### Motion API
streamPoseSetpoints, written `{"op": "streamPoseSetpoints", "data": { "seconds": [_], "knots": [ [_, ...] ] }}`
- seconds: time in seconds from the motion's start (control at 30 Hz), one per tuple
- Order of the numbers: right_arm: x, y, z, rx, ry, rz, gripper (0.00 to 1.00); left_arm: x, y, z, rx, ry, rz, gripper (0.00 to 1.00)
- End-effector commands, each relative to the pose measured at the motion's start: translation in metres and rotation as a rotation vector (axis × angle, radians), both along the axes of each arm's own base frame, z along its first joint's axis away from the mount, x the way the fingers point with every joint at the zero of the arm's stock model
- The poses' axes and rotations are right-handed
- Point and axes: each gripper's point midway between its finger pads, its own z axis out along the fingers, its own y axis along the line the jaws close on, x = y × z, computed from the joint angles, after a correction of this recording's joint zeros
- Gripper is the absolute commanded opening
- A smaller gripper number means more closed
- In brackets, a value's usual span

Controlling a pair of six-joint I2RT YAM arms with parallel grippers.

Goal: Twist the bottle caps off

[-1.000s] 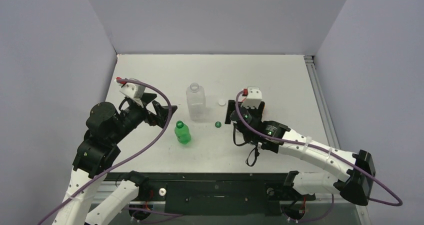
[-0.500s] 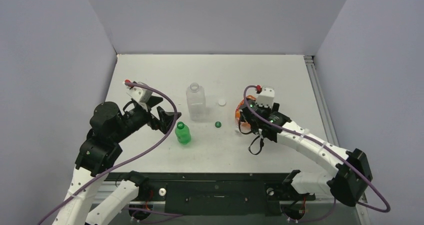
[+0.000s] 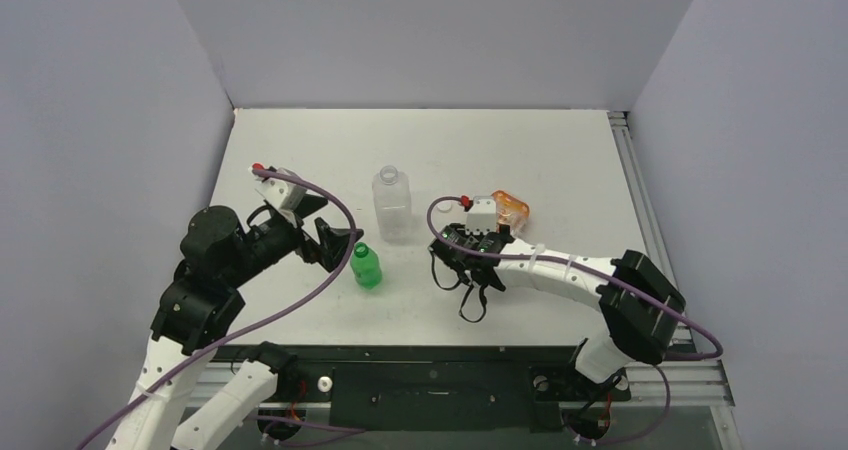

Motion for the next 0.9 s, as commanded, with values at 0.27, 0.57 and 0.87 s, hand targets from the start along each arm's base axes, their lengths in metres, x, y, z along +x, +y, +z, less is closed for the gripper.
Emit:
{"op": "streamPoseSetpoints", "data": {
  "seconds": [0.27,0.57,0.87],
  "knots": [
    [0.029,0.032,-0.021,0.198,-0.031,-0.114,0.58,-0.005,0.0,0.017,-0.016,-0.074,-0.019,0.96],
    [0.028,0.02,-0.039,0.159,-0.048,-0.164,0.45,-0.009,0.0,0.022,-0.02,-0.088,-0.031,0.97],
    [0.029,0.01,-0.048,0.14,-0.057,-0.202,0.25,-0.014,0.0,0.025,-0.031,-0.098,-0.041,0.97]
  ]
}}
